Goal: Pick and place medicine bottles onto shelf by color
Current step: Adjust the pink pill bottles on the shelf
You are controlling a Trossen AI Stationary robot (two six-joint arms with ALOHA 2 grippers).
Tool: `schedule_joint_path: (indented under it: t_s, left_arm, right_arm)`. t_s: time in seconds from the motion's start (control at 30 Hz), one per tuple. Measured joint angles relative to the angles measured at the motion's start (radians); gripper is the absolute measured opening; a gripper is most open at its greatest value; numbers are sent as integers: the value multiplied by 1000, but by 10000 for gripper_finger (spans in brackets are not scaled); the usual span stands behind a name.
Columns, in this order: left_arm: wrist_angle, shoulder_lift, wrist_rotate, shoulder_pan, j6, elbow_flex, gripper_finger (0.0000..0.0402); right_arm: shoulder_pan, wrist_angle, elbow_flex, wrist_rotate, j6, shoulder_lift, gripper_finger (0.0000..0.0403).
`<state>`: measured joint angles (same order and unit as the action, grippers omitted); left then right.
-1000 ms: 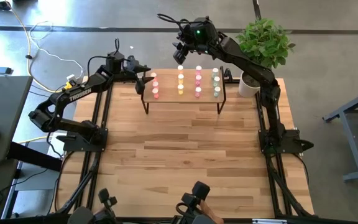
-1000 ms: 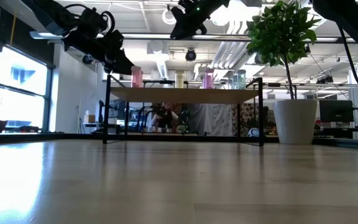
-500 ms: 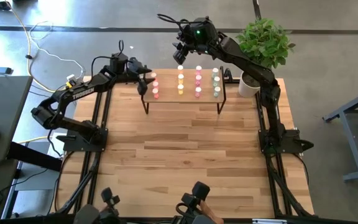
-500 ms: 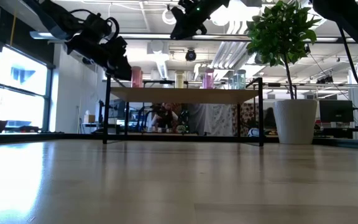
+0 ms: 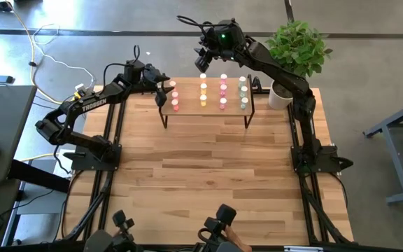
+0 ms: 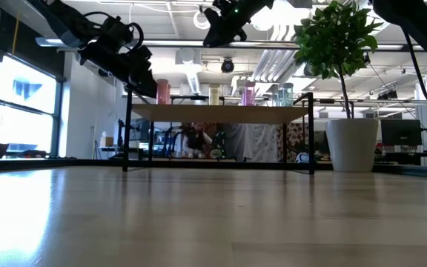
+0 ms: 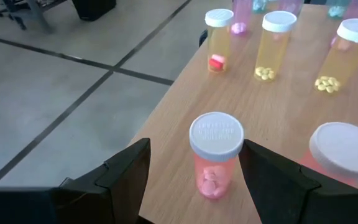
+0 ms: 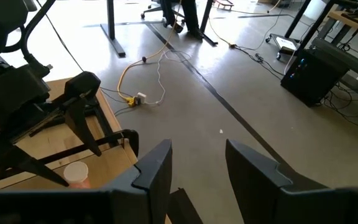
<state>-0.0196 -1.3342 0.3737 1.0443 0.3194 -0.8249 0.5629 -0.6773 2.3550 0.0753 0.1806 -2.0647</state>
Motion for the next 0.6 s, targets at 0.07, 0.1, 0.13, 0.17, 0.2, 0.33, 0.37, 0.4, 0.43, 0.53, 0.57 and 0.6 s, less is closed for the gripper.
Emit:
schedule_joint_path:
  t_s: [0.07,0.1,0.13,0.17,0.2,0.33,0.37,0.4,0.43,0.53,0.57,0.6]
  left_arm:
    - [0,0,0,0,6,0,234]
    - [0,0,-4,0,6,0,234]
    - [0,0,-7,0,6,0,234]
    - [0,0,-18,0,6,0,234]
    - [0,0,-25,0,6,0,234]
    - [-10,0,-30,0,6,0,234]
    - [-14,0,-37,0,6,0,234]
    - [-17,0,-50,0,6,0,234]
    - [-21,0,-56,0,6,0,234]
    - [-28,0,-58,0,6,0,234]
    - [-28,0,-57,0,4,0,234]
    - [-28,0,-57,0,1,0,234]
  right_arm:
    - [0,0,0,0,0,0,142]
    - [0,0,0,0,0,0,142]
    - [0,0,0,0,0,0,142]
    - [0,0,0,0,0,0,142]
    - [0,0,0,0,0,0,142]
    - [0,0,0,0,0,0,142]
    - [0,0,0,0,0,0,142]
    - [0,0,0,0,0,0,142]
    - [0,0,0,0,0,0,142]
    - [-1,0,0,0,0,0,142]
    - [-1,0,0,0,0,0,142]
    - [-1,0,0,0,0,0,142]
